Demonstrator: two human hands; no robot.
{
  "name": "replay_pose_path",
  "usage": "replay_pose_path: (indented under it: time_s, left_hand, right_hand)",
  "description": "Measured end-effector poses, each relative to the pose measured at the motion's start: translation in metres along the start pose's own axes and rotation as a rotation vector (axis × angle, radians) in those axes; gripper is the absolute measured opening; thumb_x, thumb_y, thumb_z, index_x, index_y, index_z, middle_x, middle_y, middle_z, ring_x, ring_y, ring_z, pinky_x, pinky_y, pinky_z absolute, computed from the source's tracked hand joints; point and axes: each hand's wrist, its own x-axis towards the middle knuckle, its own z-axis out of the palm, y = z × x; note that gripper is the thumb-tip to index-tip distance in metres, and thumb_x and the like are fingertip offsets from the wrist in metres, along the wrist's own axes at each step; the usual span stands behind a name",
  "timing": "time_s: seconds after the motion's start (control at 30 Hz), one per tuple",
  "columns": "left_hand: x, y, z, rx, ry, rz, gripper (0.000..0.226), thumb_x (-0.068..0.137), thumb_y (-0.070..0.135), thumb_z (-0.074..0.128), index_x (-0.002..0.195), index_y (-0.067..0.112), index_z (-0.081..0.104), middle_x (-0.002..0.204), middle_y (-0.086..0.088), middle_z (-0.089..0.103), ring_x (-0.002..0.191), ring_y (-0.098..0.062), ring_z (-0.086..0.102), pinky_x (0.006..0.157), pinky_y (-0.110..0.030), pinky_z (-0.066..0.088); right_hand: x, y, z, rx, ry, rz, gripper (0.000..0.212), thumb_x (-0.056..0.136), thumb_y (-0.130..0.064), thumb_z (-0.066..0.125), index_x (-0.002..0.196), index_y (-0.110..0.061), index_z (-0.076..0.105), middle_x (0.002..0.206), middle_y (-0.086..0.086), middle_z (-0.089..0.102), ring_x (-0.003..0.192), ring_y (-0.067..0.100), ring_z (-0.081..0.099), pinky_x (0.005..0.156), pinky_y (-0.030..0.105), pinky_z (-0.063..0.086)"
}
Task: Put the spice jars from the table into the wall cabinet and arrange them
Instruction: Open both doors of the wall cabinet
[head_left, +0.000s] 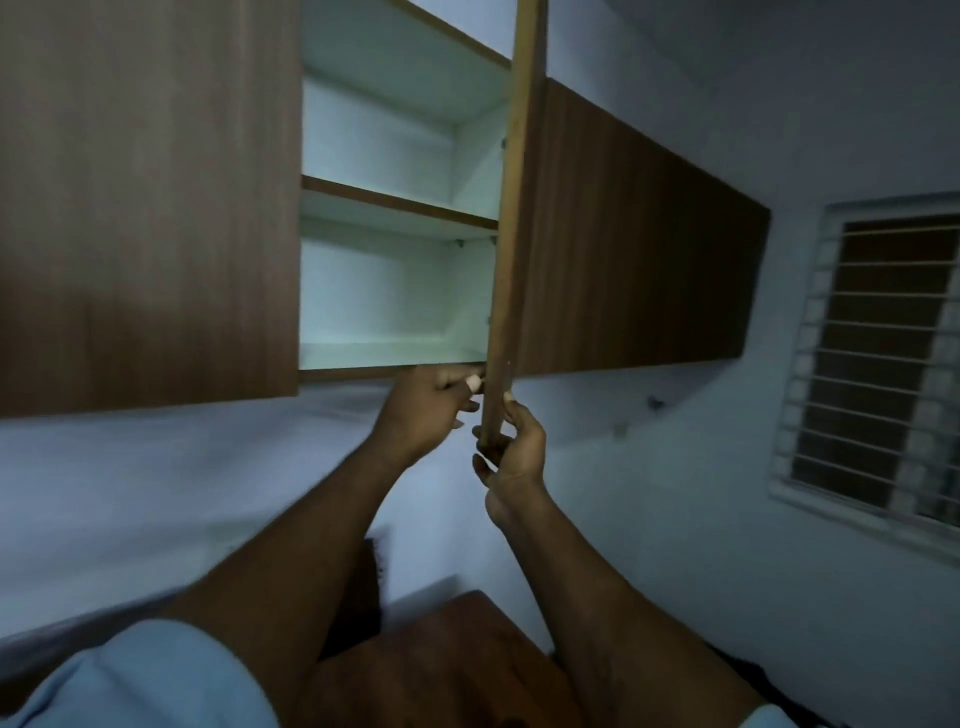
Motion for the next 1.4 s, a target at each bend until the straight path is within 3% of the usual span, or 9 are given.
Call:
replay_pose_path:
  time_s: [0.17,0.33,0.5,0.67,0.8,1.0,1.13,1.27,1.4]
  left_hand:
    - [-0.002,0.01,0.061,0.03,-0.114,0.061,0.032,0.102,0.023,0.056,0.131,0.03,0.068,0.127,0.005,0.07,0.112,-0.013,0.067,0.093,-0.044,0.058]
    - [0.01,0.019,0.122,0.287,-0.193,0.182,0.037,0.105,0.024,0.049,0.139,0.034,0.061,0.146,0.002,0.057,0.132,-0.023,0.054,0.111,-0.037,0.044]
    - [0.033,0.026,0.175,0.338,-0.211,0.216,0.045,0.104,0.021,0.045,0.147,0.034,0.05,0.15,0.001,0.052,0.134,-0.023,0.052,0.105,-0.028,0.041]
    - [0.054,0.019,0.214,0.361,-0.225,0.201,0.048,0.105,0.024,0.045,0.153,0.034,0.043,0.152,-0.001,0.05,0.133,-0.026,0.053,0.106,-0.034,0.045]
    - [0.066,0.013,0.24,0.433,-0.234,0.228,0.056,0.103,0.022,0.047,0.156,0.035,0.034,0.153,-0.003,0.048,0.133,-0.026,0.052,0.107,-0.037,0.046]
    - [0.079,0.0,0.272,0.484,-0.237,0.25,0.064,0.099,0.027,0.054,0.158,0.034,0.029,0.149,-0.006,0.053,0.126,-0.028,0.057,0.099,-0.039,0.049]
    - [0.085,-0.007,0.287,0.5,-0.324,0.267,0.077,0.094,0.027,0.062,0.159,0.034,0.022,0.16,0.002,0.038,0.131,-0.026,0.053,0.1,-0.04,0.05]
    - [0.09,-0.011,0.293,0.497,-0.278,0.259,0.077,0.094,0.027,0.062,0.159,0.033,0.023,0.146,-0.005,0.055,0.117,-0.025,0.061,0.092,-0.036,0.051]
    - [0.088,-0.012,0.287,0.513,-0.267,0.29,0.074,0.095,0.024,0.061,0.159,0.032,0.025,0.15,-0.005,0.051,0.126,-0.027,0.055,0.098,-0.038,0.051]
  right_hand:
    - [-0.004,-0.033,-0.052,0.023,0.124,-0.012,0.04,0.079,-0.06,0.062,0.1,-0.026,0.071,0.08,0.008,0.077,0.081,0.02,0.068,0.073,0.033,0.048]
    - [0.007,-0.062,-0.1,0.037,0.206,-0.067,0.054,0.075,-0.071,0.059,0.103,-0.03,0.079,0.088,0.002,0.079,0.084,0.017,0.07,0.069,0.03,0.048]
    - [0.029,-0.088,-0.141,-0.006,0.246,-0.074,0.061,0.079,-0.075,0.056,0.111,-0.026,0.075,0.085,0.005,0.079,0.078,0.017,0.072,0.065,0.028,0.049]
    - [0.057,-0.107,-0.177,-0.017,0.245,-0.065,0.071,0.082,-0.079,0.051,0.115,-0.02,0.071,0.082,0.006,0.079,0.067,0.012,0.071,0.062,0.026,0.049]
    - [0.078,-0.116,-0.2,-0.017,0.263,-0.066,0.076,0.081,-0.082,0.05,0.116,-0.017,0.069,0.084,0.007,0.079,0.071,0.014,0.071,0.066,0.028,0.051]
    - [0.105,-0.129,-0.226,-0.032,0.268,-0.06,0.07,0.086,-0.076,0.05,0.113,-0.015,0.069,0.084,0.008,0.078,0.073,0.015,0.068,0.066,0.029,0.05]
    - [0.116,-0.137,-0.239,-0.034,0.279,-0.059,0.058,0.09,-0.068,0.055,0.113,-0.017,0.067,0.09,0.011,0.078,0.079,0.017,0.068,0.065,0.028,0.049]
    - [0.122,-0.138,-0.245,-0.054,0.271,-0.075,0.057,0.09,-0.068,0.054,0.111,-0.016,0.067,0.085,0.009,0.077,0.071,0.014,0.067,0.063,0.026,0.049]
    - [0.121,-0.125,-0.241,-0.025,0.254,-0.113,0.064,0.083,-0.076,0.057,0.113,-0.02,0.068,0.088,0.006,0.078,0.075,0.016,0.068,0.063,0.027,0.049]
